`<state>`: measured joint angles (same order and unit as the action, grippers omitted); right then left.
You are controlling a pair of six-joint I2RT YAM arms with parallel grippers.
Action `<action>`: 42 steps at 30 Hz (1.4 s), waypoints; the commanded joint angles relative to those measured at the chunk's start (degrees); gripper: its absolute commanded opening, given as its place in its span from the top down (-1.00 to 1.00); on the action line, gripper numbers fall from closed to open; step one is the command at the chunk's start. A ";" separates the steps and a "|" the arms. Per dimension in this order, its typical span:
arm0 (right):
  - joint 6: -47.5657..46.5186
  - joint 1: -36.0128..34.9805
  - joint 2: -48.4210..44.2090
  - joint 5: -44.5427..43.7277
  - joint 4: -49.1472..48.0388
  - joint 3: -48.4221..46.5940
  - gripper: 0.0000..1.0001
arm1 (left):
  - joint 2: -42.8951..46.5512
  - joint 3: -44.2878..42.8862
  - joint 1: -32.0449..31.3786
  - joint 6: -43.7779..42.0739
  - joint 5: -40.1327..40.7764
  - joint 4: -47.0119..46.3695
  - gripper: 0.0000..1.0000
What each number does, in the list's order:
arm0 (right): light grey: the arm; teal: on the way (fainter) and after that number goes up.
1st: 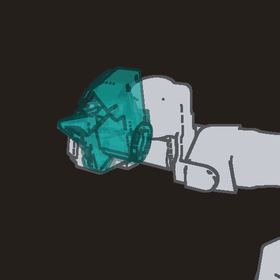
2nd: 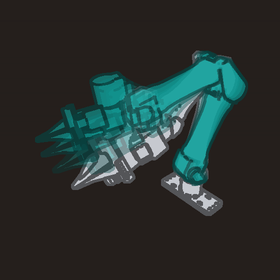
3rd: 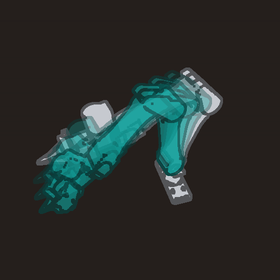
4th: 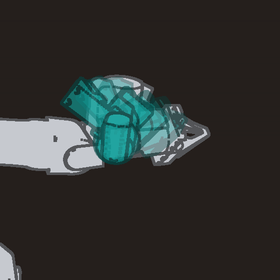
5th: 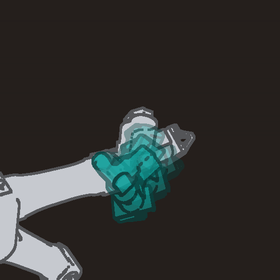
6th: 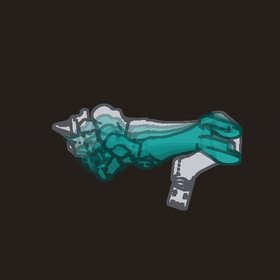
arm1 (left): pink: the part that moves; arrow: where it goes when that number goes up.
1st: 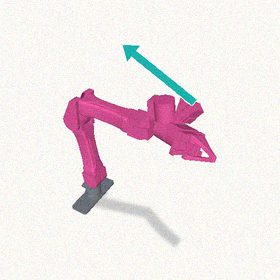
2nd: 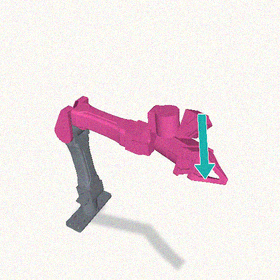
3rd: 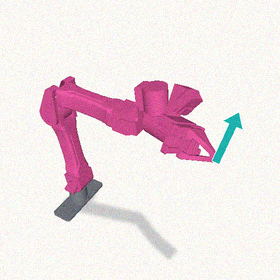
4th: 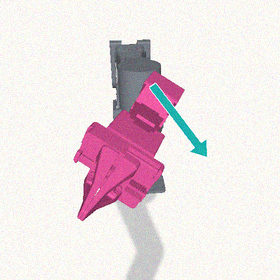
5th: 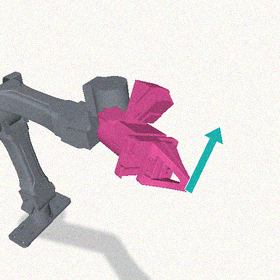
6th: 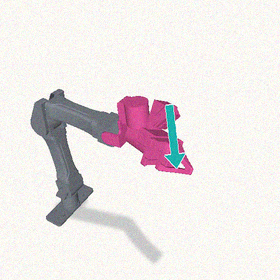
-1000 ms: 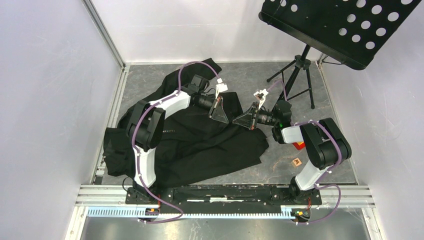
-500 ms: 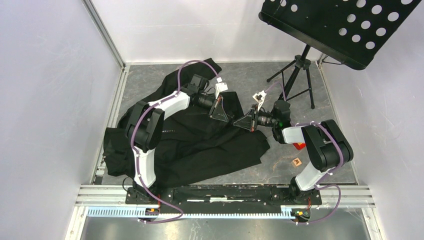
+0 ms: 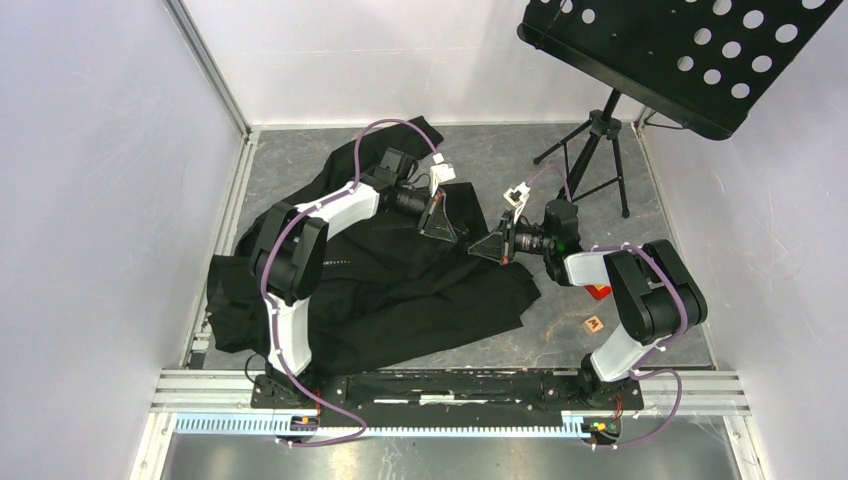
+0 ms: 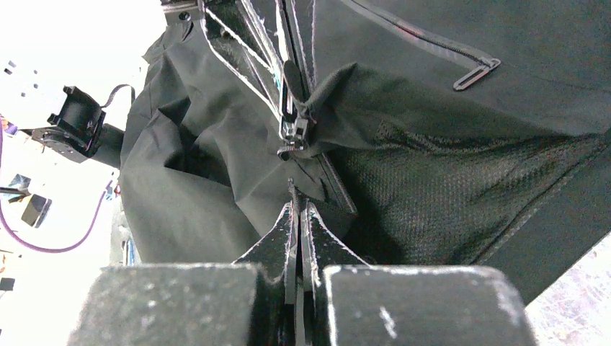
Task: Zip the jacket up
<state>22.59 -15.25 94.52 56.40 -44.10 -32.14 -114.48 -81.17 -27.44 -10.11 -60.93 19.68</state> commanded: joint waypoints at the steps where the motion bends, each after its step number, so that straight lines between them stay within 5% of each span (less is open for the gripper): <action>1: -1.32 0.09 -0.69 -0.61 0.58 -2.99 0.99 | 2.80 0.26 0.11 -0.38 0.41 -1.50 0.96; 42: -1.41 -0.12 -0.31 -1.83 2.17 -3.60 0.99 | 2.75 -0.33 -1.00 -1.27 2.37 0.00 0.96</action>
<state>21.28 -15.27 94.61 54.37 -39.79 -35.57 -114.37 -81.14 -28.23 -10.13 -58.54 20.03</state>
